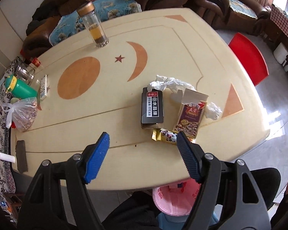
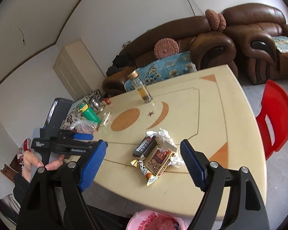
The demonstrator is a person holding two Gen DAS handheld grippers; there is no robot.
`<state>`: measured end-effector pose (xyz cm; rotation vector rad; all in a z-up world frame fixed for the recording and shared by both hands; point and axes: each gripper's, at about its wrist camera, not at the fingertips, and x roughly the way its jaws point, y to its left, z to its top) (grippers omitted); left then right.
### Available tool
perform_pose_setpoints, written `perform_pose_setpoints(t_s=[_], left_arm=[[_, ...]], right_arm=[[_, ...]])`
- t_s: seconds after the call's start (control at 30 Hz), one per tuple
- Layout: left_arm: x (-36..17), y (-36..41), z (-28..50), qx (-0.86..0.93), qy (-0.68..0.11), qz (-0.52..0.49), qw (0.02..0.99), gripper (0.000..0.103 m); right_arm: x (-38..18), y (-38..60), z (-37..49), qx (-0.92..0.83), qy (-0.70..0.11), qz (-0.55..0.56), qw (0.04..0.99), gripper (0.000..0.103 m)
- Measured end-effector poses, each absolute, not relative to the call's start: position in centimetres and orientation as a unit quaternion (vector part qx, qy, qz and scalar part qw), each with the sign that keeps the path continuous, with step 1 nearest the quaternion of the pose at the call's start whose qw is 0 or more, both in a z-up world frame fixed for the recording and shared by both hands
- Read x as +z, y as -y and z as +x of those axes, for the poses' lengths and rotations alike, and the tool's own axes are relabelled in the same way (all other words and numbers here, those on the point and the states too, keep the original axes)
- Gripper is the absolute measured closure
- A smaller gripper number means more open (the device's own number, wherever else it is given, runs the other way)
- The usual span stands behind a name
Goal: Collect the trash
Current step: 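Move the left tool to the black box while the right tool approaches the yellow-purple box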
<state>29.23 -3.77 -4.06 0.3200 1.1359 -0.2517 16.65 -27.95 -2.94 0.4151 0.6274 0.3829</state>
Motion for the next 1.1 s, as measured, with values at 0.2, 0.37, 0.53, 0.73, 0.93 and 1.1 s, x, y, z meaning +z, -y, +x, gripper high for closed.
perform_pose_setpoints(t_s=[0.2, 0.37, 0.53, 0.73, 0.93, 1.1], left_arm=[[-7.0, 4.3, 31.7, -0.115, -0.561, 0.151, 0.806, 0.032], [-9.0, 4.7, 33.6, -0.110, -0.577, 0.152, 0.795, 0.032], [-11.1, 4.8, 35.5, -0.103, -0.594, 0.148, 0.784, 0.032], [-13.2, 5.3, 37.2, -0.101, -0.609, 0.152, 0.772, 0.032], [-14.5, 6.1, 38.2, -0.105, -0.616, 0.154, 0.765, 0.032], [-15.2, 6.7, 38.9, -0.109, -0.619, 0.159, 0.761, 0.032]], right_arm=[[-6.9, 27.1, 18.6, 0.200, -0.342, 0.219, 0.891, 0.025], [-9.5, 26.6, 19.3, 0.207, -0.366, 0.226, 0.879, 0.025], [-12.6, 25.4, 20.1, 0.216, -0.395, 0.230, 0.863, 0.025], [-16.3, 24.3, 21.8, 0.221, -0.421, 0.243, 0.845, 0.025], [-18.4, 23.1, 23.6, 0.233, -0.434, 0.245, 0.835, 0.025], [-19.5, 22.8, 25.1, 0.239, -0.440, 0.250, 0.829, 0.025]])
